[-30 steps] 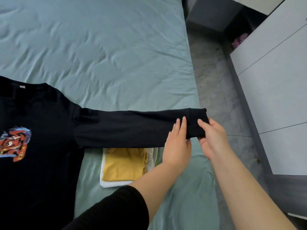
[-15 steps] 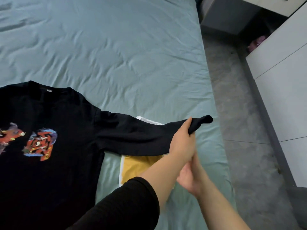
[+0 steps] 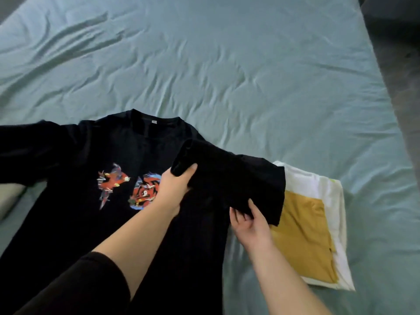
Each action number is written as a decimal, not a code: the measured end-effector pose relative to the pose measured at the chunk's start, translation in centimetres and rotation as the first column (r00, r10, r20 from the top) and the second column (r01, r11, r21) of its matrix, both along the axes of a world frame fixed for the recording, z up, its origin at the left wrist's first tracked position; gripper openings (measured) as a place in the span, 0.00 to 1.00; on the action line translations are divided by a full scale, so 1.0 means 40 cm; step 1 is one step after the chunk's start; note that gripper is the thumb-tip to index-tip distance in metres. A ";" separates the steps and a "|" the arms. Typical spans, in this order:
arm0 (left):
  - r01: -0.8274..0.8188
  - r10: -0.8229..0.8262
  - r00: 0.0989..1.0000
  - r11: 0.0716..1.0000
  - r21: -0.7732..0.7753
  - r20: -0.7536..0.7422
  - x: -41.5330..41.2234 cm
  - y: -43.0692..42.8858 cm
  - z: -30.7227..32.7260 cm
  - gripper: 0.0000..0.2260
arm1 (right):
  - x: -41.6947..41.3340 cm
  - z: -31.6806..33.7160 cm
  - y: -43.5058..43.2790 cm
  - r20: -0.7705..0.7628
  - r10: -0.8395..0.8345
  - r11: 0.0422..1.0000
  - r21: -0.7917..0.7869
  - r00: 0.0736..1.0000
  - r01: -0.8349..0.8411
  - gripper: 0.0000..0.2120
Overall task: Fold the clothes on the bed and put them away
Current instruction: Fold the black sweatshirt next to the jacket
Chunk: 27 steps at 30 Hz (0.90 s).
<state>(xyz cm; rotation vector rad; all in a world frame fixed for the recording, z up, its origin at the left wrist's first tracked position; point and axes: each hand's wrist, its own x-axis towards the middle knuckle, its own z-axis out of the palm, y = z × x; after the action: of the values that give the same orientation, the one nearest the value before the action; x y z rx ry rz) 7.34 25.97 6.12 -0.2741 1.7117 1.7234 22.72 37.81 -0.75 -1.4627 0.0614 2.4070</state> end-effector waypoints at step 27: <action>-0.078 0.091 0.995 0.960 -0.269 0.038 -0.652 -0.671 -0.267 0.08 | -0.257 -0.167 -0.273 0.148 0.027 0.982 0.179 0.989 -0.054 0.16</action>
<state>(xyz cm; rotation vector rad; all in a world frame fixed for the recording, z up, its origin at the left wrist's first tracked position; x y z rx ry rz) -18.76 -0.85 -4.55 -0.5145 1.9192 1.5279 12.43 26.88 -7.44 -1.5600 -0.2189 2.2615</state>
